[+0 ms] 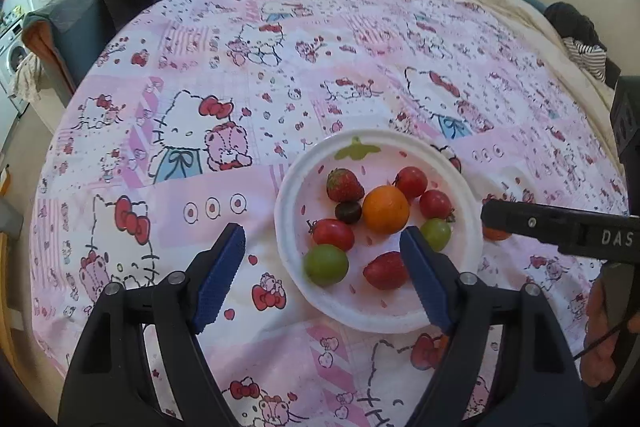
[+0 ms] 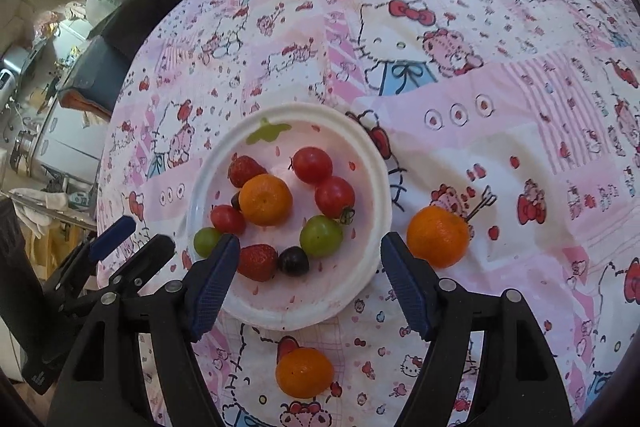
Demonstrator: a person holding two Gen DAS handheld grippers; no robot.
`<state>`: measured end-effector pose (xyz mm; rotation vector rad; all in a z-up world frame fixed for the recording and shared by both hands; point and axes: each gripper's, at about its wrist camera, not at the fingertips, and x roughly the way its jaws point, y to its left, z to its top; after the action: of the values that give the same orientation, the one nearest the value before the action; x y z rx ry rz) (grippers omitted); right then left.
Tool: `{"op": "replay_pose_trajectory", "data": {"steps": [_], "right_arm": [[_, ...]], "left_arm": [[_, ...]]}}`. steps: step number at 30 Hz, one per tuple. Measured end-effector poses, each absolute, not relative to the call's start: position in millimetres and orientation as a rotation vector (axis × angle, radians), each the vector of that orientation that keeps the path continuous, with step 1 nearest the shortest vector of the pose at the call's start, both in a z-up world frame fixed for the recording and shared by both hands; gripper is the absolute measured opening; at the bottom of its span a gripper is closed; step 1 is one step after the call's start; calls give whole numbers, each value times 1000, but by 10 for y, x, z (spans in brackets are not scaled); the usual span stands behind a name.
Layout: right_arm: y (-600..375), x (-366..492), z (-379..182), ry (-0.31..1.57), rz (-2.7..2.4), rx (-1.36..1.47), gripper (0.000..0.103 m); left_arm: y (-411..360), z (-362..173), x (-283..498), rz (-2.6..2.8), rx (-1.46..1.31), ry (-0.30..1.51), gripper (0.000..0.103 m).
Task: Organize fruits
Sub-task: 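Grasp a mandarin with the left gripper while the right gripper grasps another mandarin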
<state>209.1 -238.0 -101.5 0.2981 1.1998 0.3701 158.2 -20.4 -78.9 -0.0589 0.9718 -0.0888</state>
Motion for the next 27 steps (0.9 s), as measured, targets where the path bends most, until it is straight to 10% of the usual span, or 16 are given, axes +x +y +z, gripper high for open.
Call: {"op": "replay_pose_trajectory", "data": {"steps": [27], "right_arm": [[-3593, 1506, -832, 1116, 124, 555, 80]], "left_arm": [[-1182, -1222, 862, -385, 66, 1149, 77]]}}
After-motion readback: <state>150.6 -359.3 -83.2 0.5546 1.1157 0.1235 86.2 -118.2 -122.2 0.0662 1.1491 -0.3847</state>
